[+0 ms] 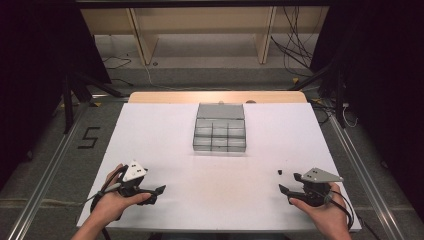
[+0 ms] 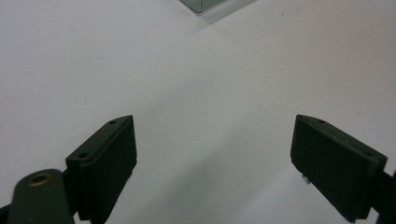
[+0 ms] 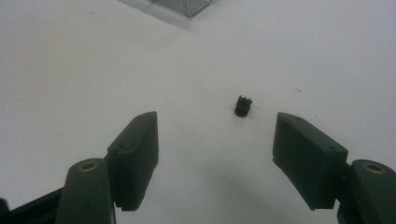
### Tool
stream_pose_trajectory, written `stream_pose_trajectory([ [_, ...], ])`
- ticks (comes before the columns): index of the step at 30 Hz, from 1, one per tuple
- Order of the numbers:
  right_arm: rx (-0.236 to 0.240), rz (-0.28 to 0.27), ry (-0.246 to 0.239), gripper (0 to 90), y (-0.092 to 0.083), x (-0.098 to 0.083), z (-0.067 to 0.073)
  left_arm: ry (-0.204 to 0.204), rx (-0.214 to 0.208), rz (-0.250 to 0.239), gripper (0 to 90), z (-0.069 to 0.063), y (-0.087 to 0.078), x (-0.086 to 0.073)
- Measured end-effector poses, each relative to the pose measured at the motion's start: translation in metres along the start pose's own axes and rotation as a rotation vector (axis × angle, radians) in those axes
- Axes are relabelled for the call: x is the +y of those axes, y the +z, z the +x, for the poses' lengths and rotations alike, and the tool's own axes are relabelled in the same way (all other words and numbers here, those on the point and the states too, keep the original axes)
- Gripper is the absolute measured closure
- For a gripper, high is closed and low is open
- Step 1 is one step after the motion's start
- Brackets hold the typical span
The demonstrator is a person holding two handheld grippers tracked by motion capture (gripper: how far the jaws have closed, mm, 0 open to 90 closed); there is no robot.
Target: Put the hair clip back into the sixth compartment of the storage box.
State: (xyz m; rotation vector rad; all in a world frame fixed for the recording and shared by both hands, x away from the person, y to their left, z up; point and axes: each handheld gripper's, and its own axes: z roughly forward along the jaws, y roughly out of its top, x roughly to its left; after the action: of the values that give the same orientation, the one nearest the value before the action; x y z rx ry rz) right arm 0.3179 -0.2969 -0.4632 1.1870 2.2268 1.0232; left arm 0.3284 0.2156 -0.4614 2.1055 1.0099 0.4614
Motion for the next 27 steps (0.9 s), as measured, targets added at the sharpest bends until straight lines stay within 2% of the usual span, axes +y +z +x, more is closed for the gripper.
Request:
stream_pose_trajectory([
  [9,-0.037,-0.003,0.021,34.3,0.003,0.002,0.000,-0.005,0.004,-0.006,13.9,0.000,-0.001,-0.001],
  [14,-0.067,-0.004,0.029,38.3,0.015,0.006,-0.001,-0.004,0.000,-0.005,13.9,-0.001,-0.001,0.000],
  [19,-0.079,0.018,0.023,40.4,0.027,0.010,0.001,-0.001,0.004,0.000,14.0,0.001,-0.001,-0.001],
  [27,-0.090,0.043,0.029,43.4,0.036,0.011,0.000,-0.004,0.005,-0.003,14.0,0.000,-0.002,0.000],
])
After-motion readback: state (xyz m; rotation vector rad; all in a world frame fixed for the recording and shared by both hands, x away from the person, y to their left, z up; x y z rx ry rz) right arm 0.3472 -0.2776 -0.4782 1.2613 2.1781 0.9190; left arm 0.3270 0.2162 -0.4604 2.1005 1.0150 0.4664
